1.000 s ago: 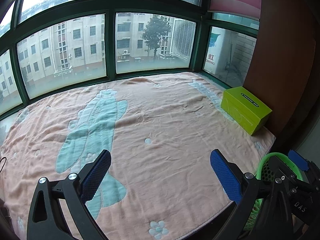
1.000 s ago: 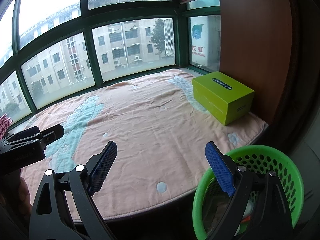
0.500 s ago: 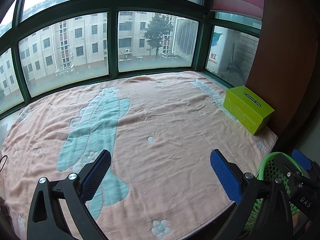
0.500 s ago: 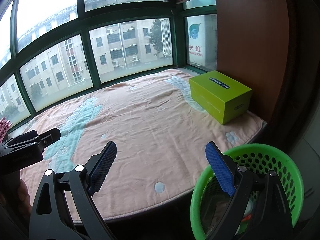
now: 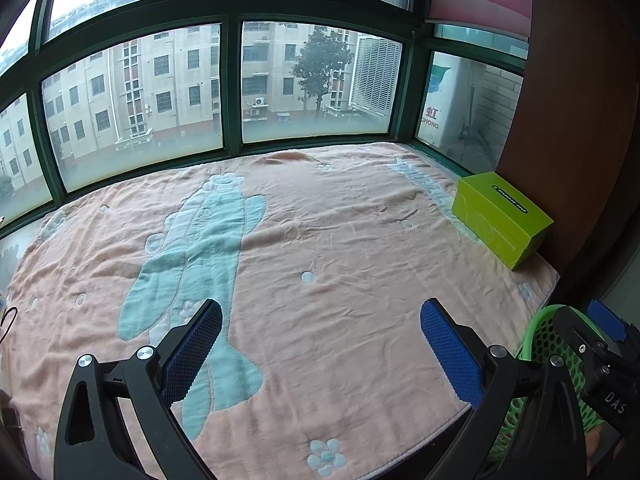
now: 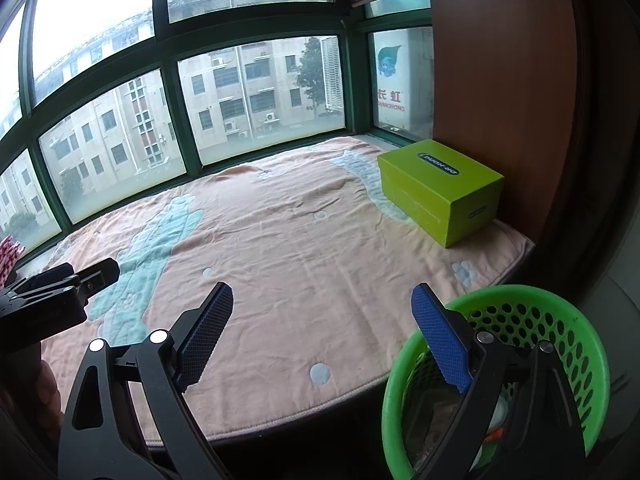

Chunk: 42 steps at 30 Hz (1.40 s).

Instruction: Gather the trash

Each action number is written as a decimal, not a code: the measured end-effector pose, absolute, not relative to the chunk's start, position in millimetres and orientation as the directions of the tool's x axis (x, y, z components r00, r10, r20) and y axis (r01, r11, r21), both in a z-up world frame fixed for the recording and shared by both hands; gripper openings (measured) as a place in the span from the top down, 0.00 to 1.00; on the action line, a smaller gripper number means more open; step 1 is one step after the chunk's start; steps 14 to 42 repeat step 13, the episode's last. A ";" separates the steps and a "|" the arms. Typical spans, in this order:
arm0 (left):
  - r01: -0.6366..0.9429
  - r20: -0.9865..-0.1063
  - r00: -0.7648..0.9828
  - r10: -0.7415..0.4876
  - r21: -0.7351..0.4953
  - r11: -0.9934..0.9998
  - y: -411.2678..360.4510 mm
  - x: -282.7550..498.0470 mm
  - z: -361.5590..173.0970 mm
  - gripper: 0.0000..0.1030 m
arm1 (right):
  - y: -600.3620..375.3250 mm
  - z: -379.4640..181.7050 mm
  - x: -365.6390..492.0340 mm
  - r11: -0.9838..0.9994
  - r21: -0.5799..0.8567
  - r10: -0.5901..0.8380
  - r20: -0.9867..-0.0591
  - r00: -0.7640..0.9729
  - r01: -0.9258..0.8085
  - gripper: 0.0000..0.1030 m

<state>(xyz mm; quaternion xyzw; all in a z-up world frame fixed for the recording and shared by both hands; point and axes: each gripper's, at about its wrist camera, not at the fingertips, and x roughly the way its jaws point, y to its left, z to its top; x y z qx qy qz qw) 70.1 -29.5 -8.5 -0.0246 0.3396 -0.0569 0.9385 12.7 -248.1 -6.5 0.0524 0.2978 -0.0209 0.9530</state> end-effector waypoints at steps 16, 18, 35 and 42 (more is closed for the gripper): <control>0.081 -0.636 0.763 -0.113 -0.079 0.994 -24.7 68.3 -8.1 0.07 | -246.1 -9.7 13.1 0.994 0.089 -0.005 -0.573 0.819 0.069 0.12; 0.081 -0.636 0.763 -0.113 -0.079 0.994 -24.7 68.3 -8.1 0.07 | -246.1 -9.7 13.1 0.994 0.089 -0.005 -0.573 0.819 0.069 0.12; 0.081 -0.636 0.763 -0.113 -0.079 0.994 -24.7 68.3 -8.1 0.07 | -246.1 -9.7 13.1 0.994 0.089 -0.005 -0.573 0.819 0.069 0.12; 0.081 -0.636 0.763 -0.113 -0.079 0.994 -24.7 68.3 -8.1 0.07 | -246.1 -9.7 13.1 0.994 0.089 -0.005 -0.573 0.819 0.069 0.12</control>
